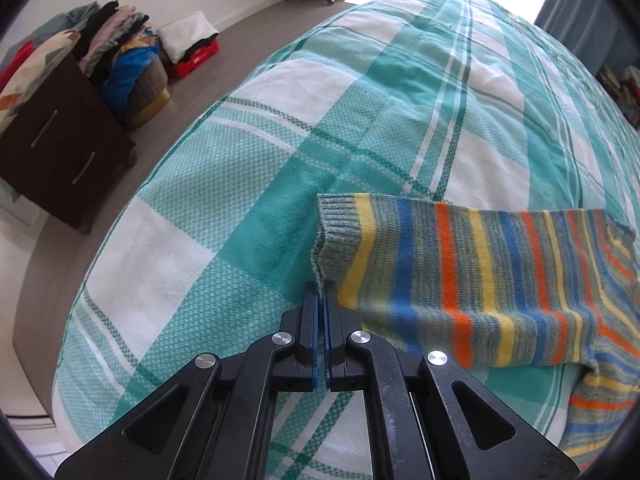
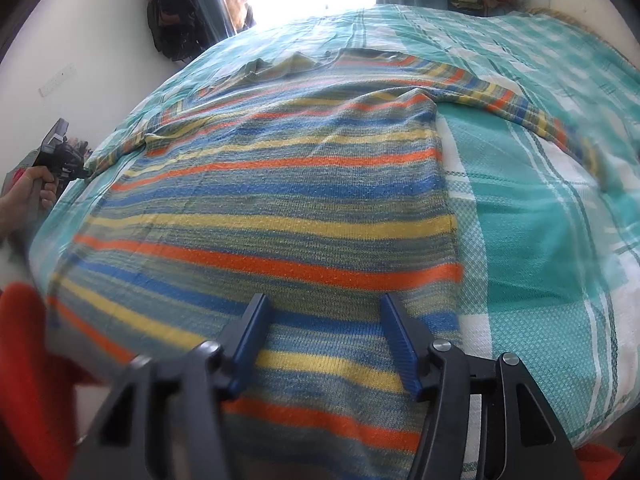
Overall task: Fold small clothes
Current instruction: 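Grasp the other sleeve cuff with the left gripper, then fold the held sleeve across the shirt body and open the left gripper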
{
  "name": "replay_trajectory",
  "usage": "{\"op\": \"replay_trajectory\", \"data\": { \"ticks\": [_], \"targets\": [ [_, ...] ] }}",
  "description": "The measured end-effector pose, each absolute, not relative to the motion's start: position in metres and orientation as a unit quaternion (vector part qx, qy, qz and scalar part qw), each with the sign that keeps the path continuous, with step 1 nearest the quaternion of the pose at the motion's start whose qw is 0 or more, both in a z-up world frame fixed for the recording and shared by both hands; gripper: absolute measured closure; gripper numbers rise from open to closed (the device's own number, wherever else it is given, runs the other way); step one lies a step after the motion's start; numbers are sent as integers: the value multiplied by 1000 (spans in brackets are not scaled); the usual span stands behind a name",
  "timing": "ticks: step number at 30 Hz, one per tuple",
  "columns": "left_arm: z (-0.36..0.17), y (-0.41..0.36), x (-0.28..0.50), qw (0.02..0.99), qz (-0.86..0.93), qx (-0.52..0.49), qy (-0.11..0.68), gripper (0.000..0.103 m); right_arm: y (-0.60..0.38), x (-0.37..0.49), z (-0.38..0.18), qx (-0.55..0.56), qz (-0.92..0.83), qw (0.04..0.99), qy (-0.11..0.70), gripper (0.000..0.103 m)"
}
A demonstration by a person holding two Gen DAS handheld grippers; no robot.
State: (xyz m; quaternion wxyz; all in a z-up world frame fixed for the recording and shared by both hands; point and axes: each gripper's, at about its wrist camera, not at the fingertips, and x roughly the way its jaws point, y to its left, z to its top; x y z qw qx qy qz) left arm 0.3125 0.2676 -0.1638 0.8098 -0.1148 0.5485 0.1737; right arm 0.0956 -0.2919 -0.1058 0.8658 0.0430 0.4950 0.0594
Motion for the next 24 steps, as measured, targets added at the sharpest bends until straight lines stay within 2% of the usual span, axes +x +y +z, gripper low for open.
{"op": "replay_trajectory", "data": {
  "ticks": [8, 11, 13, 14, 16, 19, 22, 24],
  "targets": [
    [-170, 258, 311, 810, 182, -59, 554, 101, -290, 96, -106, 40, 56, 866, 495, 45],
    [-155, 274, 297, 810, 221, -110, 531, 85, -290, 95, -106, 44, 57, 866, 495, 44],
    [-136, 282, 281, 818, 255, -130, 499, 45, -291, 94, -105, 49, 60, 866, 493, 40],
    [-125, 282, 274, 830, 257, -134, 477, 39, -291, 94, -106, 51, 61, 867, 493, 38],
    [-107, 272, 271, 854, 229, -131, 448, 38, -289, 94, -106, 45, 61, 867, 492, 37],
    [-99, 240, 286, 869, 146, -122, 457, 34, -285, 95, -107, 40, 59, 868, 492, 32],
    [-109, 198, 304, 871, 104, -76, 474, 24, -284, 96, -107, 42, 55, 867, 493, 30],
    [-127, 181, 313, 862, 113, -52, 492, 23, -284, 96, -107, 42, 53, 867, 493, 30]
  ]
}}
